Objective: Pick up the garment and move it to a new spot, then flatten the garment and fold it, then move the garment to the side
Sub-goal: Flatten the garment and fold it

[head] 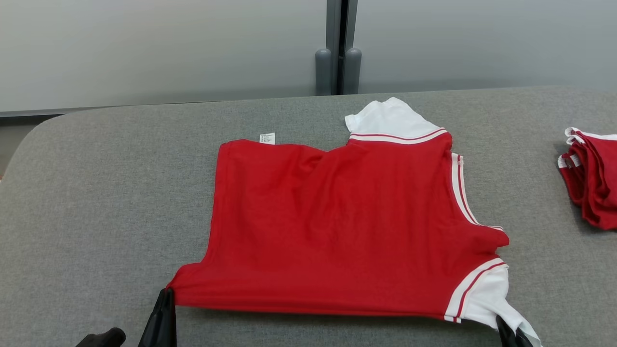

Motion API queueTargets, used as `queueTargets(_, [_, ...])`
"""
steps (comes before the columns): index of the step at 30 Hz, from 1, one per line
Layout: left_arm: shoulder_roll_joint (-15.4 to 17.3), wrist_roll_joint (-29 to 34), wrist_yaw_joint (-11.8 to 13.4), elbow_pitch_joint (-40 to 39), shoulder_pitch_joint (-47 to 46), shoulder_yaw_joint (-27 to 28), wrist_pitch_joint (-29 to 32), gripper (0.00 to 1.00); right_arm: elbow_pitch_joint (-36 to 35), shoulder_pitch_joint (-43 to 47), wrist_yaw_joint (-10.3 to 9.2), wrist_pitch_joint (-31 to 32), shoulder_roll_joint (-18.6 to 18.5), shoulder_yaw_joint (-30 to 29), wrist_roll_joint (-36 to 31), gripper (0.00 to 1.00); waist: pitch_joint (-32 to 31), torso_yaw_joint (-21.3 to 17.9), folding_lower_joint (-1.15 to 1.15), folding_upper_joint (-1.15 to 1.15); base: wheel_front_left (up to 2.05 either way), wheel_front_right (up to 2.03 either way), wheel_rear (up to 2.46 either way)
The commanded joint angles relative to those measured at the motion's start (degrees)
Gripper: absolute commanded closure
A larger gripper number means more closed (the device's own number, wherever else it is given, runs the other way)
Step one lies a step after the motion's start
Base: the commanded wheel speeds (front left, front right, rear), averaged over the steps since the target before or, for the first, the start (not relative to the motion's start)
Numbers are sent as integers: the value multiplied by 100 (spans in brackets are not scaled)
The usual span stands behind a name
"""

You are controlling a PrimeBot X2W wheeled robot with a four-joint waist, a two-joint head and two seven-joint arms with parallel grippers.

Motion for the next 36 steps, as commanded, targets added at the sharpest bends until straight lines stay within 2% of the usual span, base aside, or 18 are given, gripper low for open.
queueTargets(1, [74, 13, 56, -40, 37, 42, 16, 100, -19, 35, -20, 25, -17, -70, 13, 100, -7, -7, 0, 0, 0, 0, 0])
queueTargets(8, [183, -35, 82, 10, -344, -106, 650, 100, 27, -370, -18, 431, -89, -77, -63, 100, 87, 6, 0, 0, 0, 0, 0])
queueTargets(15, [303, -299, -98, 254, -1189, -160, 1316, 100, 164, -1520, -16, 959, -520, 339, -152, 100, 544, 23, 0, 0, 0, 0, 0])
queueTargets(22, [264, -515, -327, 707, -2071, -207, 1359, 100, 688, -2735, -15, 1024, -870, 799, -114, 100, 1059, 130, 0, 0, 0, 0, 0])
queueTargets(23, [251, -545, -330, 795, -2169, -210, 1324, 100, 784, -2868, -15, 989, -880, 844, -87, 89, 1115, 138, 0, 0, 0, 0, 0])
queueTargets(24, [252, -554, -366, 883, -2244, -231, 1317, 76, 871, -2978, -15, 944, -908, 893, -96, 78, 1180, 137, 0, 0, 0, 0, 0])
queueTargets(25, [238, -579, -379, 959, -2330, -241, 1260, 49, 936, -3111, -15, 824, -915, 913, -118, 57, 1238, 138, 0, 0, 0, 0, 0])
queueTargets(26, [221, -575, -409, 1023, -2417, -252, 1198, 0, 1022, -3214, -15, 732, -908, 912, -144, 2, 1291, 141, 0, 0, 0, 0, 0])
queueTargets(30, [198, -472, -436, 1131, -2530, -274, 845, 0, 1167, -3458, -11, 261, -874, 949, -243, 0, 1397, 117, 0, 0, 0, 0, 0])
queueTargets(36, [186, 3, -237, 957, -2393, -278, -287, 0, 1234, -3588, -11, -670, -832, 976, -388, 0, 1404, 90, 0, 0, 0, 0, 0])
